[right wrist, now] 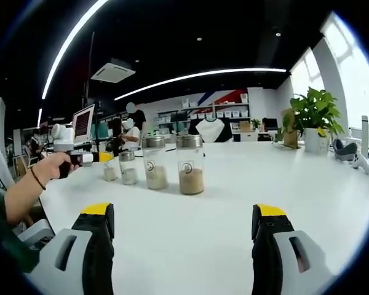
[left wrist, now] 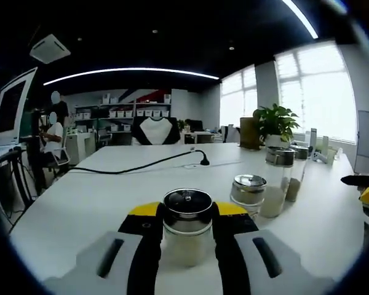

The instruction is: Rotate the seasoning bottle until the label or dispensing opening points toward the visible target arrow and the bottle remains upright within the marked orientation range

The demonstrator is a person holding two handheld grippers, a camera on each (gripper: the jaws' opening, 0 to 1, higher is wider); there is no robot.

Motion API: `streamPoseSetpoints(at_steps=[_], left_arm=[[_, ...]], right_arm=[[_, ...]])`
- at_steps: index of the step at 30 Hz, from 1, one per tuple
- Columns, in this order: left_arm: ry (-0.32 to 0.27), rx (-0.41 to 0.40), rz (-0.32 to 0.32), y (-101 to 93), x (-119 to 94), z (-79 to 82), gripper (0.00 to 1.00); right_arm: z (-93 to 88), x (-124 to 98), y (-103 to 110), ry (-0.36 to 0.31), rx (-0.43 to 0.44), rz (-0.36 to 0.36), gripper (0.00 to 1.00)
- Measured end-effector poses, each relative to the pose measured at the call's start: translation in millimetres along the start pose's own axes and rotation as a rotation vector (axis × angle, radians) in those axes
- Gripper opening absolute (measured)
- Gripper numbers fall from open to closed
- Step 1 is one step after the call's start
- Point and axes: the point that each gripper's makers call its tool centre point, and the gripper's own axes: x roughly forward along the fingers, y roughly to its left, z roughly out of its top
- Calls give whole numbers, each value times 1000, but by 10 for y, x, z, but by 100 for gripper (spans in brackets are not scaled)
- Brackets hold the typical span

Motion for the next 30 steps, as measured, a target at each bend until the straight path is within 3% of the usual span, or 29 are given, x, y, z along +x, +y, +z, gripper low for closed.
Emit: streamPoseSetpoints(at_steps=[6,10,16,30], left_arm=[[-4,-5,35,3,3,14,33],[0,-12,46,14,3,14,33],[-8,-6,96,-35,-27,8,33],[-17,19,165,-40,-54,-11,33]], right_arm=[[21,2,2,-5,-6,-2,95],[-34,26,-65,19,-76,-53,95],[-23,66,52,-1,0,12,95],[53,54,43,-24,-13,16,95]])
